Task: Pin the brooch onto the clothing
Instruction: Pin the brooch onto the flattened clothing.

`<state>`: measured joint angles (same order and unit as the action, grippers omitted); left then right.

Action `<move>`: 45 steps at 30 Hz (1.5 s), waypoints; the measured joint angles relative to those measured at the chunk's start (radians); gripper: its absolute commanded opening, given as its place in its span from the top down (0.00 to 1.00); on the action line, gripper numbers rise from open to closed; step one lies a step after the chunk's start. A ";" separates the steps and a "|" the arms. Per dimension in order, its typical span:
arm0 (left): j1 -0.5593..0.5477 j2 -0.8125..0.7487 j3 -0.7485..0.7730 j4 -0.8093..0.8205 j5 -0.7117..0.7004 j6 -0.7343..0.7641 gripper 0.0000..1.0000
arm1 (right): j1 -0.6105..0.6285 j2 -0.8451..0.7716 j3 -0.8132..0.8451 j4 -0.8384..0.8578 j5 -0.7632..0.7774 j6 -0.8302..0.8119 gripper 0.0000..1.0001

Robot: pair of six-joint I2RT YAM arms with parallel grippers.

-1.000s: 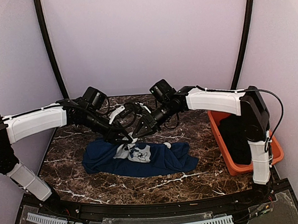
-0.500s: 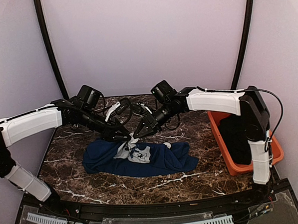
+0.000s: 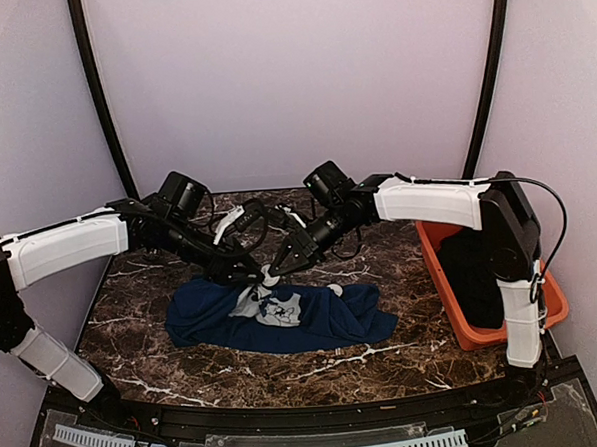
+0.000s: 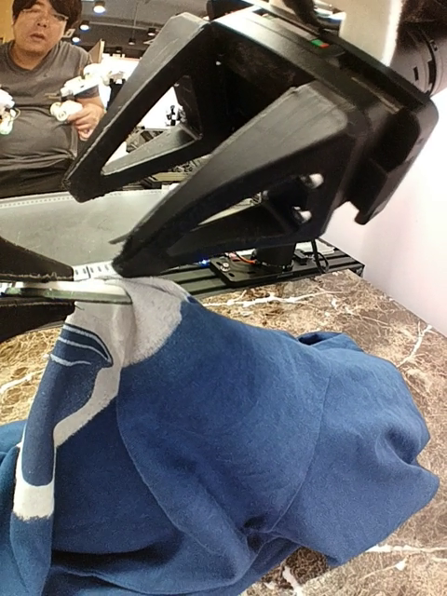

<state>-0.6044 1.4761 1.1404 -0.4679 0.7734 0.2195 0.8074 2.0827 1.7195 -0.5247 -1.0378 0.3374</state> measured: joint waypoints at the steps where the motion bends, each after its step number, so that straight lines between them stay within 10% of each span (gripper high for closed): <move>1: 0.000 -0.003 0.000 0.002 -0.006 -0.001 0.59 | 0.000 0.000 0.000 -0.001 0.002 -0.005 1.00; 45: 0.018 -0.006 -0.019 0.059 0.049 -0.026 0.57 | 0.019 -0.054 0.025 -0.082 -0.012 -0.106 1.00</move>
<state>-0.5869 1.4704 1.1213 -0.4091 0.8227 0.1940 0.8268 2.0289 1.7447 -0.6071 -1.0500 0.2317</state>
